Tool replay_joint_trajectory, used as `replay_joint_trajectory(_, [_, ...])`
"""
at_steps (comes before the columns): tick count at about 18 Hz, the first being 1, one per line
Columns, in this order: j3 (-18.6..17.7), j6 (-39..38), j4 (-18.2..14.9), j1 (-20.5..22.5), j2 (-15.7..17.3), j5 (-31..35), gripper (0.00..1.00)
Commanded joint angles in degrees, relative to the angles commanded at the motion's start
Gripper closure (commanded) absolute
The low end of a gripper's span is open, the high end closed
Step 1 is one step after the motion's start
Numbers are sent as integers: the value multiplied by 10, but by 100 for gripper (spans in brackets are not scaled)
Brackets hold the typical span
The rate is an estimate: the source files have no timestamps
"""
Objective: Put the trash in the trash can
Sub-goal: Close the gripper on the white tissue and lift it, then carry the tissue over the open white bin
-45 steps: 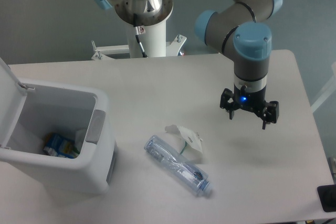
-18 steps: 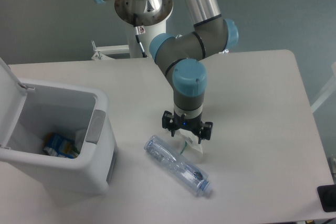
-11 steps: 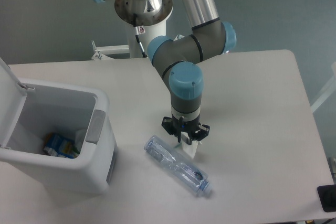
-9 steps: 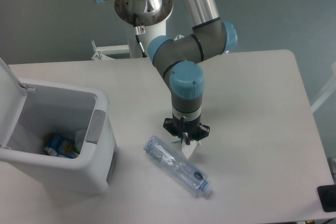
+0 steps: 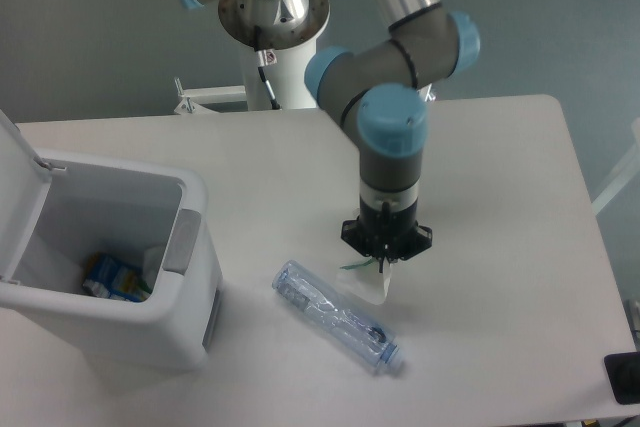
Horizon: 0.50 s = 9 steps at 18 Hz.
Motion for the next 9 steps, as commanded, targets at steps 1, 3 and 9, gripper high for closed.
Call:
replay_joint_trajectory(1, [15, -27, 0, 2, 4, -31, 100])
replay_joint_trajectory(3, [50, -83, 0, -1, 8, -77, 100])
replay_joint_trajectory(9, [100, -195, -1, -31, 62, -138, 100])
